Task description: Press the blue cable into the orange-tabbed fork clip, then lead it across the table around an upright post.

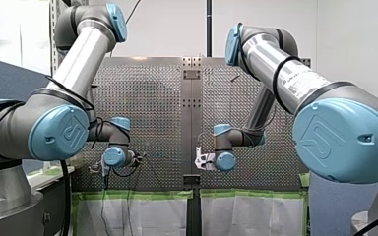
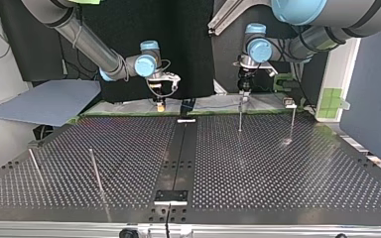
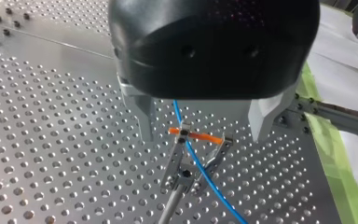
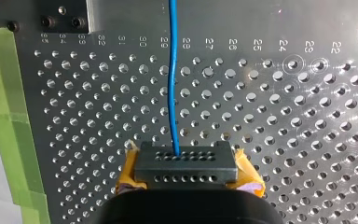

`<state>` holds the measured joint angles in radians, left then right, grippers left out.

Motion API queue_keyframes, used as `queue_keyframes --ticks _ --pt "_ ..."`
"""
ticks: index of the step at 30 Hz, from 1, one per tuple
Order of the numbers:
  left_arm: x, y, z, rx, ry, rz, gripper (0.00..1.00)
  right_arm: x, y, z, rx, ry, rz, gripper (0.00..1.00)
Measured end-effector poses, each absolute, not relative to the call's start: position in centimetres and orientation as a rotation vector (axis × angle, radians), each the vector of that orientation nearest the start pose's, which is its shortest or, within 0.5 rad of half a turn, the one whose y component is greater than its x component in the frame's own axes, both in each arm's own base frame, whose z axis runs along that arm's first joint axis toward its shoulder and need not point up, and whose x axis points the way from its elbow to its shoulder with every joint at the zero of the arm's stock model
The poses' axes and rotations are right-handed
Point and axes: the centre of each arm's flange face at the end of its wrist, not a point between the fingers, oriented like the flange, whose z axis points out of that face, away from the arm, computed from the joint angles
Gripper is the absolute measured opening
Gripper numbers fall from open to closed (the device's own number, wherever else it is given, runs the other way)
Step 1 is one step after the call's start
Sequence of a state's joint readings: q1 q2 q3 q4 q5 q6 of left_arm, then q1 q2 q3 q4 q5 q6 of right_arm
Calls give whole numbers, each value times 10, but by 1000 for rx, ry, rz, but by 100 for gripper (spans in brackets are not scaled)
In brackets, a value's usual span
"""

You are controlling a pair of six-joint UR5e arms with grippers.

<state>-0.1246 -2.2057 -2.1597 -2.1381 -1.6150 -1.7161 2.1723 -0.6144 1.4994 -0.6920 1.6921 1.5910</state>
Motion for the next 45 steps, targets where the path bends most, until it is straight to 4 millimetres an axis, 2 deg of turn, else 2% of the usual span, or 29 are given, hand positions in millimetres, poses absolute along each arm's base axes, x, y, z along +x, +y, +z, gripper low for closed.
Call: queue_keyframes --ticks 25,45 --pt "435 -183 14 -49 1838 -114 100 481 -486 -13 1724 -1046 1421 0" --pt "431 -193 13 18 1850 -99 100 481 -487 -13 1721 -1046 1422 0"
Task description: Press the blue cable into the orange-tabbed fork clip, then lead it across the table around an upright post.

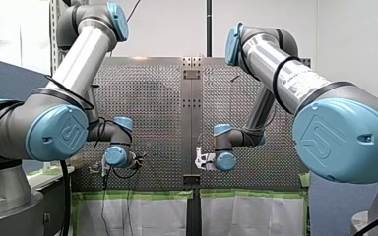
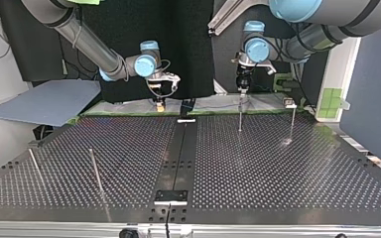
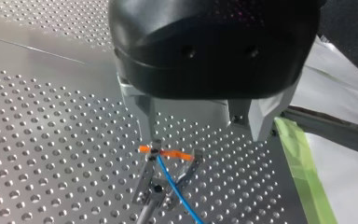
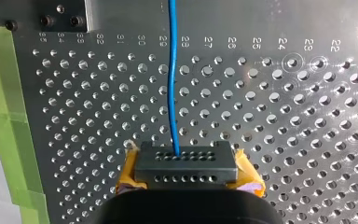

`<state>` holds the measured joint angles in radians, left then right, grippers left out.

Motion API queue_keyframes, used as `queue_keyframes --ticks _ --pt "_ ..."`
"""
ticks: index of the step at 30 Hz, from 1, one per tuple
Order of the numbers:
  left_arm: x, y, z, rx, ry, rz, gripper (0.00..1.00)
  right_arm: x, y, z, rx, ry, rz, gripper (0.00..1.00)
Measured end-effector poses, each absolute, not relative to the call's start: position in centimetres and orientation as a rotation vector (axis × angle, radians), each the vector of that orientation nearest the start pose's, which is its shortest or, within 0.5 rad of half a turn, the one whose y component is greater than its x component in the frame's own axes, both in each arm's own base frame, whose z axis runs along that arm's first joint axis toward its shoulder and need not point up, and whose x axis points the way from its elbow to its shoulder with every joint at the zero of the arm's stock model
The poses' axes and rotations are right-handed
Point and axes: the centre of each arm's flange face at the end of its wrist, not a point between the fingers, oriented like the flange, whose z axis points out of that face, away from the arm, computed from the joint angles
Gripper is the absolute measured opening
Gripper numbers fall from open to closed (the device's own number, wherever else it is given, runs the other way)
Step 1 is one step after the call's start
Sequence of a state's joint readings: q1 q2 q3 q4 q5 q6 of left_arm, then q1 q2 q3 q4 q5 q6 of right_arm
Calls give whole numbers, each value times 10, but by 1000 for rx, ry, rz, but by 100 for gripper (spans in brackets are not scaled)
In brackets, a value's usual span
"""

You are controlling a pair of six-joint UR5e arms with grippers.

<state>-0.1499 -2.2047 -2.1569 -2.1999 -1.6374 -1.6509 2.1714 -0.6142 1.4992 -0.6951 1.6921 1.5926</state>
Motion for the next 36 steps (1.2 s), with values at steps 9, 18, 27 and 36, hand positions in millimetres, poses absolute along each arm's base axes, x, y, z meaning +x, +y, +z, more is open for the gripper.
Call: queue_keyframes --ticks 9,18,27,36 --pt "433 -203 17 32 1835 -116 100 480 -488 -13 1719 -1047 1422 0" --pt "444 -217 24 15 1807 -137 100 480 -488 -13 1718 -1046 1422 0" --pt "456 -228 32 -28 1815 -117 100 479 -489 -13 1719 -1047 1421 0" --pt "461 -235 38 -81 1805 -83 100 479 -489 -13 1719 -1047 1421 0"
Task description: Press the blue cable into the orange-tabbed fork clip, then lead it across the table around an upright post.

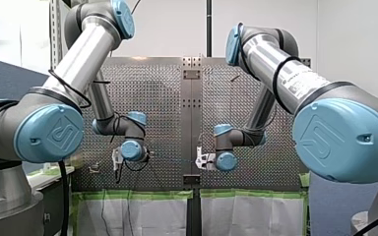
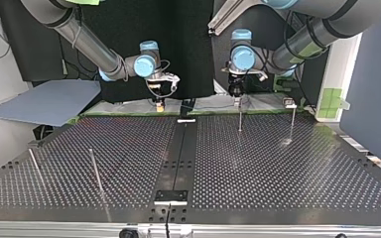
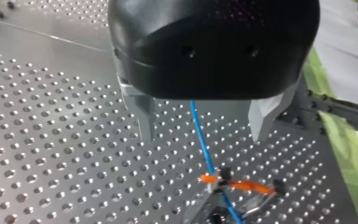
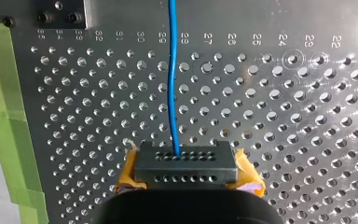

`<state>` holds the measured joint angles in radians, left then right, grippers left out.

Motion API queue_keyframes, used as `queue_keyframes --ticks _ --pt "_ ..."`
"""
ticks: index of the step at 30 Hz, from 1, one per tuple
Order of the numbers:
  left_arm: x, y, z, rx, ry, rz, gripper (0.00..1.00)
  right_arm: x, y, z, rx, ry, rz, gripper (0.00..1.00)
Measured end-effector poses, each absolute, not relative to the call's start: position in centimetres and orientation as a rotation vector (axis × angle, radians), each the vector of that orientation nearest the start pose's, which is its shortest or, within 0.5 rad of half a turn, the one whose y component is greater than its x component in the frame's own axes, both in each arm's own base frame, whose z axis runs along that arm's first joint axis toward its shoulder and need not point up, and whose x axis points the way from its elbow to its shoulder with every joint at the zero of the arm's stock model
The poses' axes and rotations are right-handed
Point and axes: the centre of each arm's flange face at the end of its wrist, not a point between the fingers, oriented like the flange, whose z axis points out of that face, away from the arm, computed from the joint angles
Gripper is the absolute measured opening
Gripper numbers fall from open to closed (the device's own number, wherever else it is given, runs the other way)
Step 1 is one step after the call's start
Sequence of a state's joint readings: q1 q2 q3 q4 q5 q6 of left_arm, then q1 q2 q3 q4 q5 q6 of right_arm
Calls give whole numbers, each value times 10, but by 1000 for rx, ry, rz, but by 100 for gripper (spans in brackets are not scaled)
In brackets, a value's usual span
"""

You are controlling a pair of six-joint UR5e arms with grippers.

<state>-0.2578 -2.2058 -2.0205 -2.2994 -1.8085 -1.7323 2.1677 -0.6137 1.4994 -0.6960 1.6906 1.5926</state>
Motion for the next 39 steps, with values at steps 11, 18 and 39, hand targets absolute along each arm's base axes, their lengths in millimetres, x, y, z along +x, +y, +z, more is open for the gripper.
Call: queue_keyframes --ticks 11,18,39 --pt "469 -250 45 -111 1778 -119 100 480 -489 -13 1720 -1047 1421 0" --pt "478 -261 32 -106 1803 -129 100 480 -488 -13 1723 -1046 1421 0" --pt "506 -273 22 -151 1783 -172 100 481 -487 -13 1726 -1045 1421 0"
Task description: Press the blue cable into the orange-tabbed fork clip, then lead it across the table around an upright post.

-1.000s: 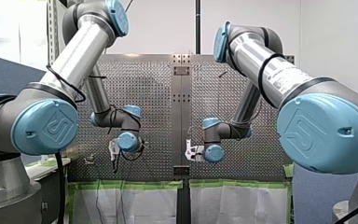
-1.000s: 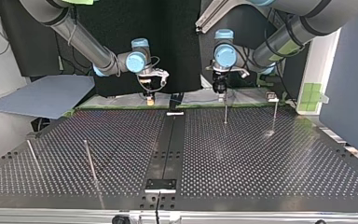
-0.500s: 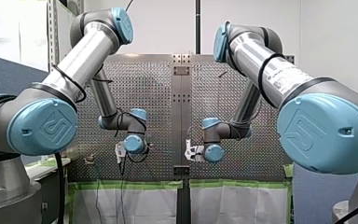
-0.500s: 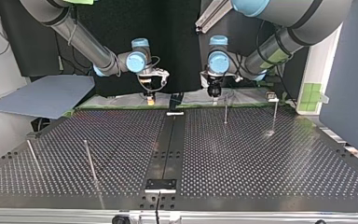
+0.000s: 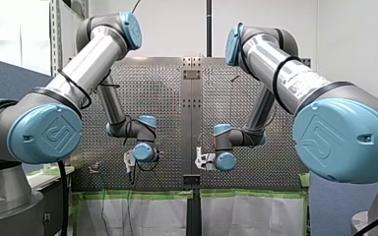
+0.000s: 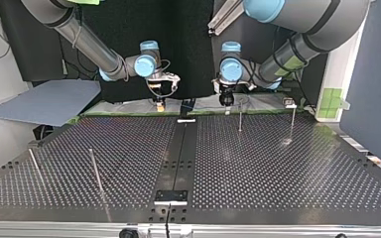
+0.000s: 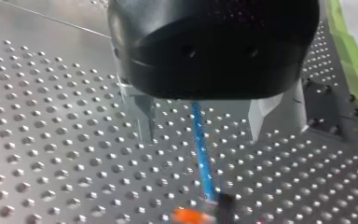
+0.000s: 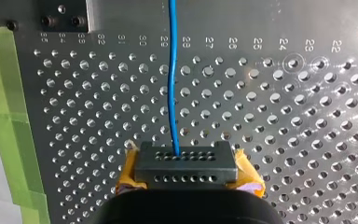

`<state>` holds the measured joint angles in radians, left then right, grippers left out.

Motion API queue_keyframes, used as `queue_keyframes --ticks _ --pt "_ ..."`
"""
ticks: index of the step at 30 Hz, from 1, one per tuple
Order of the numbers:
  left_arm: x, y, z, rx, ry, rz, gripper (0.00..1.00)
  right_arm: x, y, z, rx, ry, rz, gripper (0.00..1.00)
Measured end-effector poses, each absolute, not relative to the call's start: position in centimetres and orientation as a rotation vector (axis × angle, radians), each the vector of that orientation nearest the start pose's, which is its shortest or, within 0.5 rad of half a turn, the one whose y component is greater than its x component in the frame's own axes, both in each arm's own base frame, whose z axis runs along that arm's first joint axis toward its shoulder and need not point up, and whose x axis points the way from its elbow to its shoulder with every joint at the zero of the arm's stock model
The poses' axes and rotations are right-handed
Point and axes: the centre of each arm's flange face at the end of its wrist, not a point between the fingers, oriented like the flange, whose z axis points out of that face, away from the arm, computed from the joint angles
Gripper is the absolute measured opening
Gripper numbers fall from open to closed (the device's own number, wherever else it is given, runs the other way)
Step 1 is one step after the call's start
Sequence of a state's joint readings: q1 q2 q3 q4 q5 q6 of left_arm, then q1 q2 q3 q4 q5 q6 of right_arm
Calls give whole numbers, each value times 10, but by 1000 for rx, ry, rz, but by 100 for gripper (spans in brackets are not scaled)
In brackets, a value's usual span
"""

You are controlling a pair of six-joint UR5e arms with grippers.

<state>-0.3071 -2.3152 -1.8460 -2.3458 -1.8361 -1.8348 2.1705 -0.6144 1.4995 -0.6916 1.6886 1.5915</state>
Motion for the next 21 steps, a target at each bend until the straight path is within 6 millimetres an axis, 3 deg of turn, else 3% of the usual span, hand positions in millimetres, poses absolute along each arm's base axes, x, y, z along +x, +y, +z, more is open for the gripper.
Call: queue_keyframes --ticks 11,21 --pt "521 -277 26 -157 1771 -172 100 479 -488 -13 1728 -1047 1417 0" --pt "520 -277 25 -123 1786 -136 100 479 -488 -13 1727 -1047 1417 0"
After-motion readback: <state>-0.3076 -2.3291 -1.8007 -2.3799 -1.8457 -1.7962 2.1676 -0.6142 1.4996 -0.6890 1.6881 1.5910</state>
